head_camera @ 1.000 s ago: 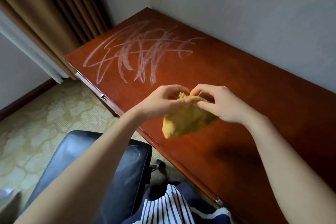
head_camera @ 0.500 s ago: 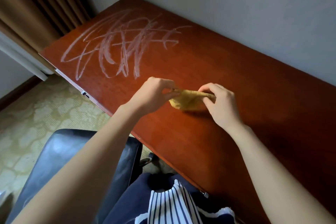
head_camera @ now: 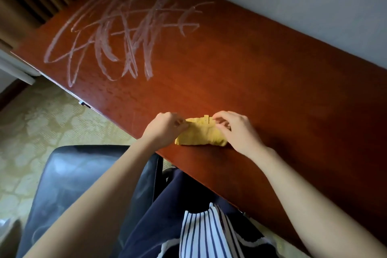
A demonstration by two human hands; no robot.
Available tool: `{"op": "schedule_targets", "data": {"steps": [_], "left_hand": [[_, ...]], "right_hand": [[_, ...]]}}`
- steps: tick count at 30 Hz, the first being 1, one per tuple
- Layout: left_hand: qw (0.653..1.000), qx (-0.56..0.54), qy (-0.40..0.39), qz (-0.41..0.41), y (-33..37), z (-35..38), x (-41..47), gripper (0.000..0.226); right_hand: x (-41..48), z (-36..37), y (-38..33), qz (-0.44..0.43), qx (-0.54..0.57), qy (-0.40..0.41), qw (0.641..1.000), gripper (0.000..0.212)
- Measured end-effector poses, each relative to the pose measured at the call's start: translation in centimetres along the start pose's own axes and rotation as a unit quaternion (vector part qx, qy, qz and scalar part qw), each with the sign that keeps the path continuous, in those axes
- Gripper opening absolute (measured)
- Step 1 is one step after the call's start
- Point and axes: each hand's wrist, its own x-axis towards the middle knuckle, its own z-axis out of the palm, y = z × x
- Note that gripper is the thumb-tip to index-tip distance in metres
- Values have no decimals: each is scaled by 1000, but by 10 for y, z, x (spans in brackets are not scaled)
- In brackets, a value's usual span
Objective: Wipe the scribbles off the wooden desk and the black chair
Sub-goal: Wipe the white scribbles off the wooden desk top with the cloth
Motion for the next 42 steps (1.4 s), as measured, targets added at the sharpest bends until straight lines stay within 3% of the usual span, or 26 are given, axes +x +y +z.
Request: {"op": "schedule_targets", "data": {"steps": [3,7,9,13,17,21,26,28,30,34,39,42], "left_hand": [[998,-4,32,-55,1,-3,16,24],[999,-14,29,-11,-7,-12,35,24],[999,-31,24,20,-9,-16,41,21],[996,-30,9,82,-12,-17,48,20],[996,-24,1,86,-13,-17,53,21],[996,-10,-1,92,-10,-20,52,25],[997,-9,19,77,-7,-21,39,24],[998,-5,9,69,-6,-21,34,23],[998,-14,9,63,-5,-23,32,27],[996,-26,46,77,2,-39,38,40],[994,7,44,99,13,-62,64,39],[993,21,14,112,20,-71,85,38]], "right_hand": [[7,5,-1,-59,-92,46,993,28],[-1,32,4,-161,-206,-68,963,49],[-3,46,10,-153,-228,-102,956,46],[0,64,15,-152,-232,-41,960,36],[13,68,9,-109,-218,47,969,33],[24,68,1,-31,-192,79,978,37],[22,70,0,-73,-168,75,980,37],[25,71,-5,-36,-83,128,988,27],[31,65,-19,75,81,151,982,27],[46,35,-34,288,331,144,887,37],[66,0,-44,422,590,166,668,39],[73,-13,-39,448,670,170,567,45]]}}
